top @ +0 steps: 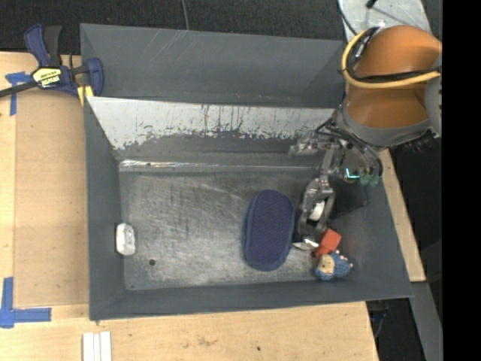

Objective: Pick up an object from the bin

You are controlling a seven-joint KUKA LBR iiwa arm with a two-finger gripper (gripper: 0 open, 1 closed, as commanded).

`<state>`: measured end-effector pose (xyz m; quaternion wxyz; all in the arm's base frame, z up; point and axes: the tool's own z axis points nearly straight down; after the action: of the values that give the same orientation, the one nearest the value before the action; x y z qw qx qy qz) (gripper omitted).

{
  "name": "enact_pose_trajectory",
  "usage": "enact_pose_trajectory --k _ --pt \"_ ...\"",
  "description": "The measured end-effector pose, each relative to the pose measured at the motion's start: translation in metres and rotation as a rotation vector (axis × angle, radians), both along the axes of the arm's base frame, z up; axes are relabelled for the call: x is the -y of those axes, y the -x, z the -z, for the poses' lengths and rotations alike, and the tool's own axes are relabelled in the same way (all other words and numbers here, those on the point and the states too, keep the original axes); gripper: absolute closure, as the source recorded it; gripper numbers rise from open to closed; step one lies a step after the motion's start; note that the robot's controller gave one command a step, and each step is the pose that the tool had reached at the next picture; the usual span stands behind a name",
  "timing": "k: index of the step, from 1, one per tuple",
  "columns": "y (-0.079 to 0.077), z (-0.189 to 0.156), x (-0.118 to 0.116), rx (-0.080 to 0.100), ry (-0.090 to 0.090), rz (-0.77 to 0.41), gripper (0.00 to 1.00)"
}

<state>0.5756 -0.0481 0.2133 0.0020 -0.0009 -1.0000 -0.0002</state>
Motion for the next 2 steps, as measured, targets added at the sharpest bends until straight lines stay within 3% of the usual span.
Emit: enact_pose_trajectory --k 1,2 --pt "-0.0202 0.1269 -0.0507 0.012 0.003 -0.133 0.0" --pt "-0.019 0.1276 -0.0518 0.003 0.002 -0.135 1.0"
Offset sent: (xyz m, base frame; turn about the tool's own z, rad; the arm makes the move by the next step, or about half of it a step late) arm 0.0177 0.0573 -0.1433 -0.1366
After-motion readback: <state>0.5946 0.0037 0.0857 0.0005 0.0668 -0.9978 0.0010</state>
